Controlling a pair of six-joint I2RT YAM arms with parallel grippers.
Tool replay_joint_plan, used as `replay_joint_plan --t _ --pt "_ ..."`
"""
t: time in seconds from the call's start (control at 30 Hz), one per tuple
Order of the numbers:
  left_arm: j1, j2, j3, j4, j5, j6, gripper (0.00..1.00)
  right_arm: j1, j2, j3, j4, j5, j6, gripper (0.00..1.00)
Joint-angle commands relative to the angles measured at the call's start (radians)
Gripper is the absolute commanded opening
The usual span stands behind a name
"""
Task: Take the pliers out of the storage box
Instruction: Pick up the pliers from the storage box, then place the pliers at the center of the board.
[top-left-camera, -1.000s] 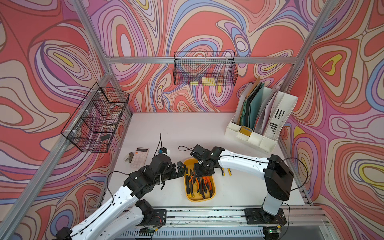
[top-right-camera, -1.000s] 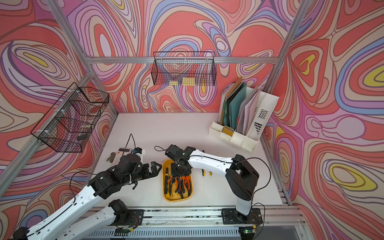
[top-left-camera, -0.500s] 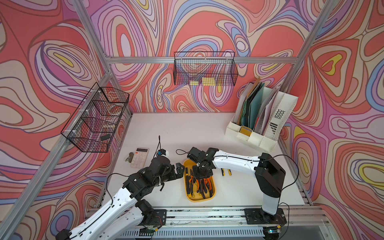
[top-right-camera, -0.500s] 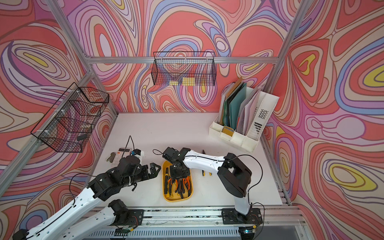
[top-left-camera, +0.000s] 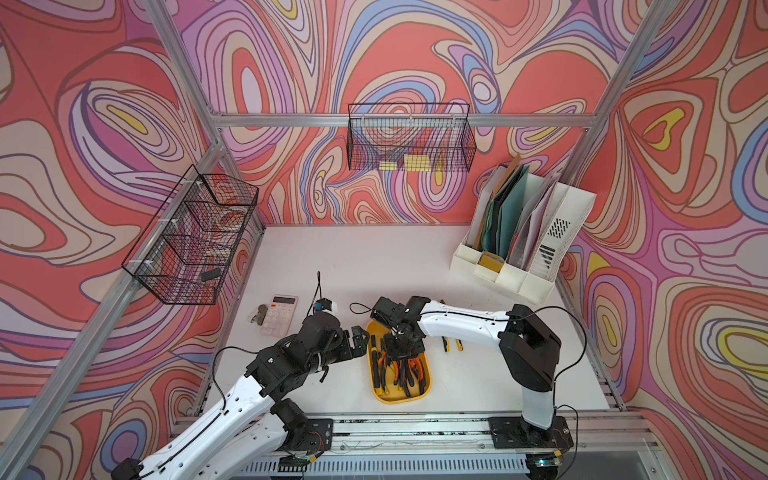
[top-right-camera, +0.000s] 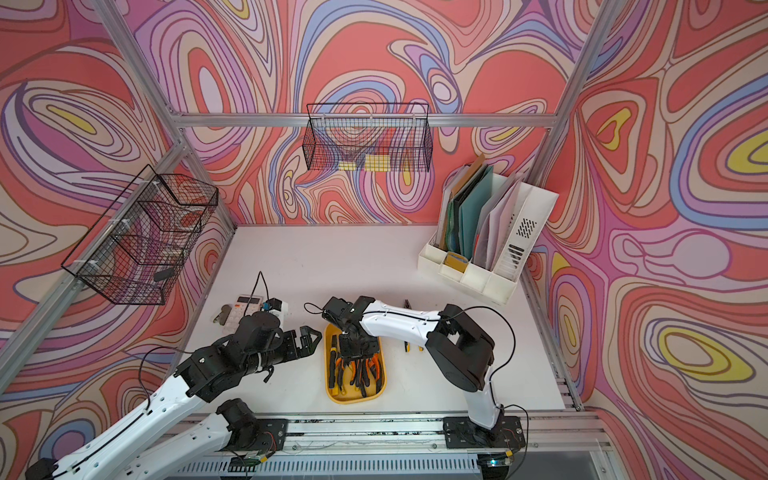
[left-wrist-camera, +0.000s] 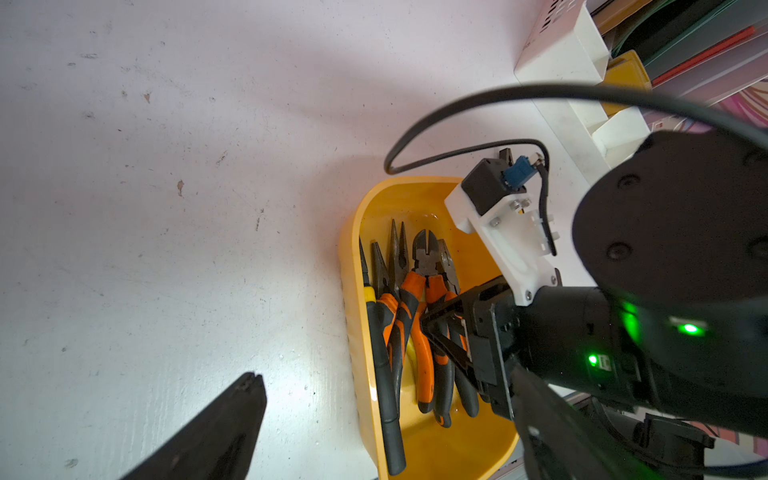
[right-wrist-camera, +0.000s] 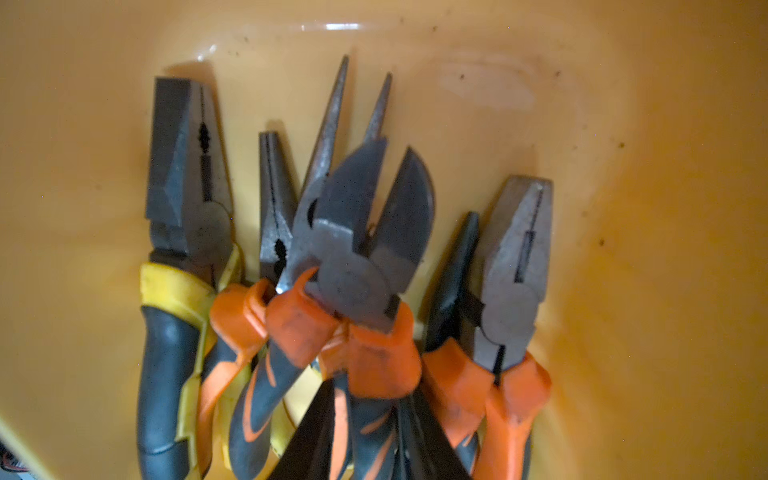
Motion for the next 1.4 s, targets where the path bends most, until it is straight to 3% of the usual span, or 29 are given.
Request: replay_joint_plan --t 0.0,0.3,0.83,1.13,1.37 --pt "-0.003 -0.011 -0.014 -0.015 -0.021 0.005 0.98 0.003 0.033 0.014 -0.007 0.035 0.001 0.25" --pt "-0.003 -0.019 -0.012 -0.017 -0.030 0.015 0.98 0.004 0.008 0.061 -0.043 0.083 0.004 0.00" --pt "-0.003 -0.102 -0.010 -0.018 -0.062 0.025 0.98 -0.013 -0.093 0.206 -0.154 0.196 -0.069 0.00" --pt "-0.003 -0.083 -0.003 -0.034 -0.025 0.043 0.99 -0.209 -0.219 0.238 -0.217 0.190 -0.300 0.00" --pt "-0.003 -0.032 0.012 -0.018 0.000 0.045 0.99 -0.385 -0.337 0.155 -0.256 0.214 -0.494 0.00"
